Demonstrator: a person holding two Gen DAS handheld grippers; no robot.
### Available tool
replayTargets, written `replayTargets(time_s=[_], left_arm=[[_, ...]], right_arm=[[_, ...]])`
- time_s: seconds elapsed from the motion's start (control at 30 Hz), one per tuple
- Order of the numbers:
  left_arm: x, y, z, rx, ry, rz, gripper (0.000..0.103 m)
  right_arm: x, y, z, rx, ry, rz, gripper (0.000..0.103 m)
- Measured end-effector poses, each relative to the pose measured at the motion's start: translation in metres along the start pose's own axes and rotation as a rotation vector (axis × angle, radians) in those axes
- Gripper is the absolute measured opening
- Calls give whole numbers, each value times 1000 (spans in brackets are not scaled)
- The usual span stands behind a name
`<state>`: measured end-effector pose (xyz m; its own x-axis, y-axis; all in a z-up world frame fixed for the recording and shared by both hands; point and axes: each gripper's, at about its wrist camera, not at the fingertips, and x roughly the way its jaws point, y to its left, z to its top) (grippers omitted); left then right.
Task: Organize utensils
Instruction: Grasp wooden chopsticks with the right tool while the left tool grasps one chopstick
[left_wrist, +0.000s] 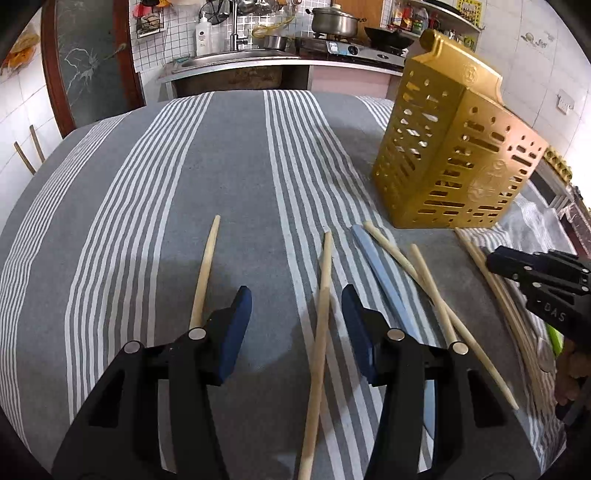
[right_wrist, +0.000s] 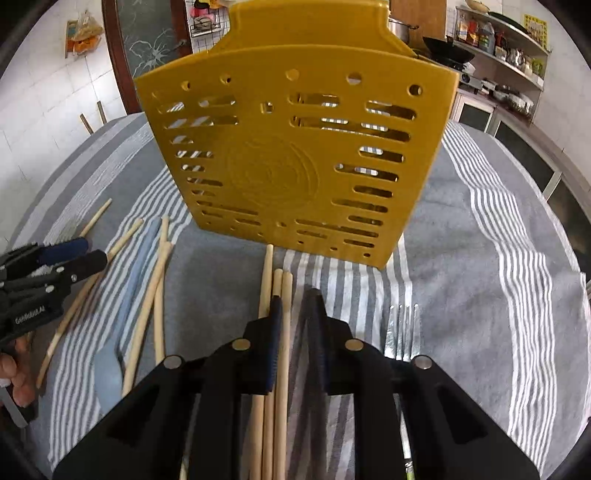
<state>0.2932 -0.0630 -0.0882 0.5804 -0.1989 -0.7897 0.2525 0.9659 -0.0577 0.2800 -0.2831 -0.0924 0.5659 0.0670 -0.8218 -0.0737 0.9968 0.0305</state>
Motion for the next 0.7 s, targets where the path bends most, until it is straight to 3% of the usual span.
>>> replayTargets(time_s=[0.13,0.3,0.53,0.63,0.7], left_arm=[[13,-3,4,4,30,1,50],[20,-5,12,4,50,-12,50],[33,-16,22,77,86,3,48],[36,-21,27,101,105,6,34],[40,-25,29,121,112,15,11]], right_arm=[[10,16,3,-42,32,6,10],[14,15,8,-2,44,16,9],[14,15,20,2,97,25,9],[18,15,16,5,108,26,9],[19,19,17,0,115,27,9]])
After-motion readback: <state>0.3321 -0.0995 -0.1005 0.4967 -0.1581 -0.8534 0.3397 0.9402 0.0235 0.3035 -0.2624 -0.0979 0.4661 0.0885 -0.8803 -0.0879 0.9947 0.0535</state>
